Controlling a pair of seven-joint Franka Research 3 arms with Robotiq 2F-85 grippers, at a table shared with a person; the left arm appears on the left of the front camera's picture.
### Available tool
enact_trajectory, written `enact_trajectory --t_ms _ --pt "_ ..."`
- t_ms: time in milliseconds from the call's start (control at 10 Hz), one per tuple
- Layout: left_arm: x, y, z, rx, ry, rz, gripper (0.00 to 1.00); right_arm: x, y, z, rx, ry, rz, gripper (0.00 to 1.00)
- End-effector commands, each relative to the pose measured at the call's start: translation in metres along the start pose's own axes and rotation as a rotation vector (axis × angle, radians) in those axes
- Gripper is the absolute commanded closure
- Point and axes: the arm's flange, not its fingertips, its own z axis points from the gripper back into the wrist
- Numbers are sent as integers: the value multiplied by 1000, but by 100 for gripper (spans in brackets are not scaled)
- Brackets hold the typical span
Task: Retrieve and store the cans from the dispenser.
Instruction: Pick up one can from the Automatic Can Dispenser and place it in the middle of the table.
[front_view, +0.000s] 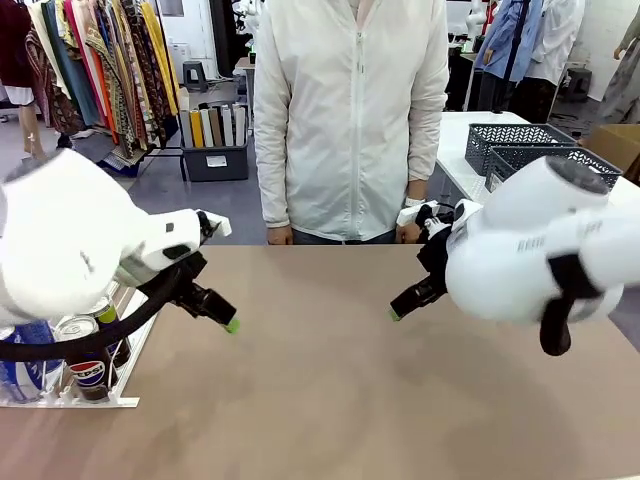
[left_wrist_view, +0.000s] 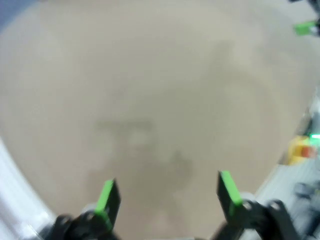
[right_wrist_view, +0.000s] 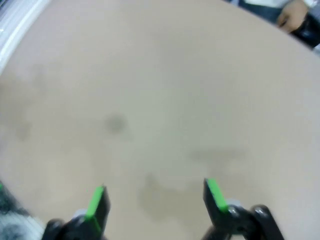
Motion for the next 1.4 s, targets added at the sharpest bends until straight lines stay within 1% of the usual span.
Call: enact_trajectory --t_ms 0,100,200,300,400,500,600,700,800,900,1000,1100,1200,1300 --pt "13 21 58 -124 7 233 0 1 -40 67 271 -6 -344 0" --pt "8 25 95 -141 -78 296 0 -10 -53 95 369 -15 -394 0" --pt "-5 39 131 -194 -144 324 0 -29 -68 132 537 -69 -400 0" --pt "-25 56 172 -293 -215 340 0 -57 -87 171 644 -184 -416 0" --pt "-60 91 218 -382 -346 407 0 -96 -121 209 707 -372 -503 0" --pt "-88 117 242 -416 -446 475 0 -123 -143 224 728 -484 -589 0" --pt "-121 145 257 -436 -541 535 0 -150 -165 231 772 -560 -657 0" --pt "-154 169 267 -454 -607 594 0 -172 -182 232 807 -616 -711 0" --pt "-187 192 276 -493 -692 648 0 -187 -194 230 825 -657 -765 0" --pt "-216 212 281 -520 -785 725 0 -196 -202 226 829 -674 -821 0" --pt "-241 224 283 -550 -865 765 0 -198 -208 220 826 -664 -856 0" --pt "-252 229 281 -499 -911 814 0 -196 -209 215 774 -657 -891 0" --pt "-241 215 293 -497 -796 769 0 -184 -202 207 680 -623 -887 0" --pt "-241 215 293 -497 -796 769 0 -194 -261 251 810 -653 -896 0"
